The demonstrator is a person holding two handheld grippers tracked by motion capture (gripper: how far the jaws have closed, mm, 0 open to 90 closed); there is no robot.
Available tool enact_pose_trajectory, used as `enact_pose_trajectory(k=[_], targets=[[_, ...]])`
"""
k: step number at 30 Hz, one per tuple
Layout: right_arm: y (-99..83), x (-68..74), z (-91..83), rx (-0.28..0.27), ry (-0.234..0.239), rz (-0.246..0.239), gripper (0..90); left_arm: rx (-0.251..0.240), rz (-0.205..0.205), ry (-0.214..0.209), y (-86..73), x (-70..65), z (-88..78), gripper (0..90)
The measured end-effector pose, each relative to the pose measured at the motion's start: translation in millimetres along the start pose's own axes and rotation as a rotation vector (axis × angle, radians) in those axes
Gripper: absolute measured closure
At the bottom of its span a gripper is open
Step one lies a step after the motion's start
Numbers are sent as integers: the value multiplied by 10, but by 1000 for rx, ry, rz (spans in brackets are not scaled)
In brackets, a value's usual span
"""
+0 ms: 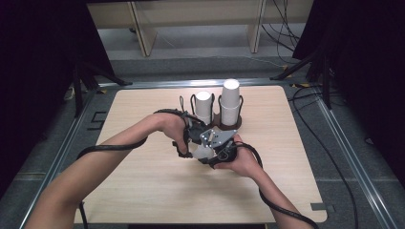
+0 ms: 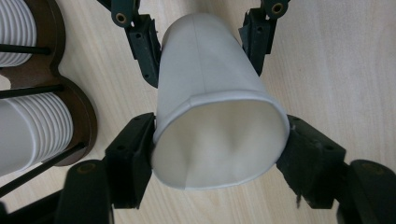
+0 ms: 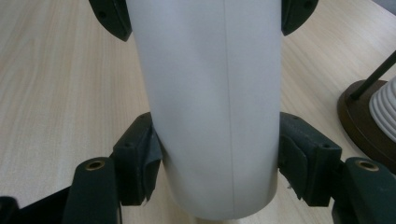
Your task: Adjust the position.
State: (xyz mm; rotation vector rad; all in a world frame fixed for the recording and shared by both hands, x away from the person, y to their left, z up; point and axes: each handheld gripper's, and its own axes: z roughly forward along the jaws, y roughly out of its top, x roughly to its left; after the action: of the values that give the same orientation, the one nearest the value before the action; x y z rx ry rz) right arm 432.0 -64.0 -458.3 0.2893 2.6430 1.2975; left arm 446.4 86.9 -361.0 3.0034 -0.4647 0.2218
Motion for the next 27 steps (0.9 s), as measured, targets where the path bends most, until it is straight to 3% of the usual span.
enact_pose_trajectory(k=[3,4,6,9,13,16,20,21,23,27], targets=[[-17,23,1,6,-7,21,350,-47,-50,5,-16,-14,19,257],[-21,31,-1,3,-5,35,350,-71,-54,17,-22,-10,18,235],[-32,16,13,-6,-7,5,350,-84,-52,28,-31,-8,5,195],[-48,14,8,-27,-26,11,350,-108,-57,34,-52,-22,-2,146],[-72,1,-7,-59,-49,9,350,-142,-80,90,-112,-40,-6,145],[-106,21,-15,-77,-50,48,350,-184,-121,101,-180,-58,5,139],[-157,17,-20,-107,-68,52,350,-212,-160,132,-309,-88,36,133],[-173,29,-21,-114,-67,67,350,-238,-189,136,-337,-105,58,132],[-193,39,-20,-121,-78,73,350,-243,-193,157,-399,-116,72,129],[-228,48,-21,-147,-96,84,349,-300,-242,187,-499,-166,117,124]])
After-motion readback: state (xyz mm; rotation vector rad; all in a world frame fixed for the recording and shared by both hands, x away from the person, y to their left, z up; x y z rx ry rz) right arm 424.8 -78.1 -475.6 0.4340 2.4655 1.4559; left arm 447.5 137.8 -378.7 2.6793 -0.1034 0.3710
